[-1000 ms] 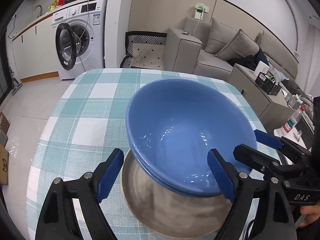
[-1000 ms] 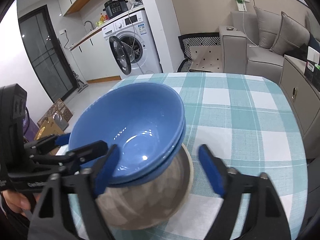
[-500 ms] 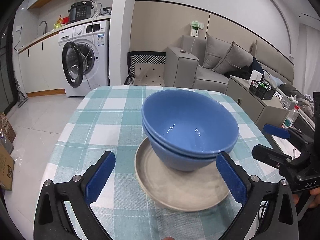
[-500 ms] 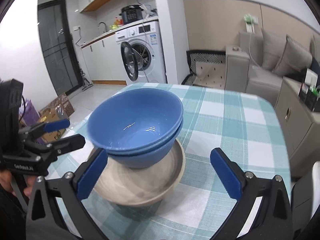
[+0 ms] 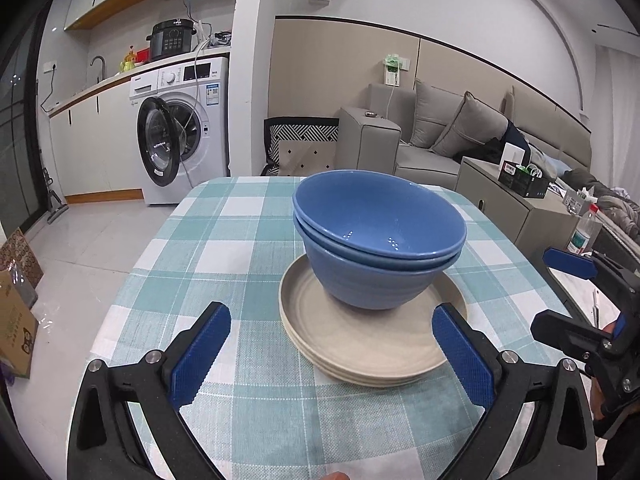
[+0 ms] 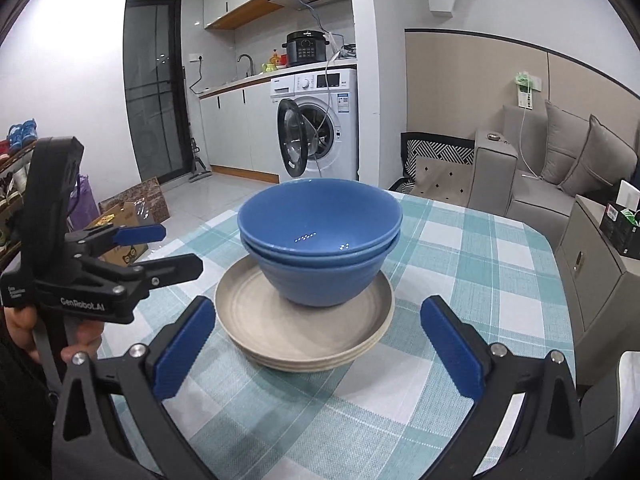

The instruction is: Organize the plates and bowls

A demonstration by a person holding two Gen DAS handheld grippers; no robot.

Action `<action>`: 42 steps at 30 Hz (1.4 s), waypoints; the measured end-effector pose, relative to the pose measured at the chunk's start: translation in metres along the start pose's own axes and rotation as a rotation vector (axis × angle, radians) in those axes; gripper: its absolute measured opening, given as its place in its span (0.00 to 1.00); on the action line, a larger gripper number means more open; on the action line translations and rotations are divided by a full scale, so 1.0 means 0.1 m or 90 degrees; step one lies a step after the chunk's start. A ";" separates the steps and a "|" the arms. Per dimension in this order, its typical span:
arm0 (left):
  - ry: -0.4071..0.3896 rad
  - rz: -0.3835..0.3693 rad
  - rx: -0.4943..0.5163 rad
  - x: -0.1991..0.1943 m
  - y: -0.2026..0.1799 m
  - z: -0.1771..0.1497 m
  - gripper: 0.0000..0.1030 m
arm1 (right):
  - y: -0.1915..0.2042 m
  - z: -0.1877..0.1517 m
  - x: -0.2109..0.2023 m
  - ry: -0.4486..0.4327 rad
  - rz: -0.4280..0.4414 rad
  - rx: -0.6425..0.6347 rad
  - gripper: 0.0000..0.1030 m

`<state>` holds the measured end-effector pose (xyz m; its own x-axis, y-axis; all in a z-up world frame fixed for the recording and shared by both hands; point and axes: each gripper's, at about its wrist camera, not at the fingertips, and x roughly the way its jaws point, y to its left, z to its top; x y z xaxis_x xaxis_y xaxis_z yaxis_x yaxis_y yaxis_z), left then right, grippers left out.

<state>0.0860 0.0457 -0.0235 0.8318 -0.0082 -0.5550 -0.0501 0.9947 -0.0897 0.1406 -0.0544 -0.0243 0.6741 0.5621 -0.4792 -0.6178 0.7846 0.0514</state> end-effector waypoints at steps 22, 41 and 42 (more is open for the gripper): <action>-0.094 0.015 0.014 -0.02 -0.07 -0.38 1.00 | -0.11 -0.34 -0.07 -0.062 0.016 0.015 1.00; -0.108 0.027 0.000 0.05 0.00 -0.47 1.00 | -0.17 -0.47 -0.03 -0.100 0.028 0.026 1.00; -0.107 0.025 -0.002 0.06 0.01 -0.47 1.00 | -0.16 -0.47 -0.02 -0.098 0.026 0.024 1.00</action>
<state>0.0652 0.0418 -0.0655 0.9096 0.0486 -0.4127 -0.0864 0.9935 -0.0736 0.1300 -0.0808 -0.0653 0.7046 0.6249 -0.3363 -0.6325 0.7679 0.1016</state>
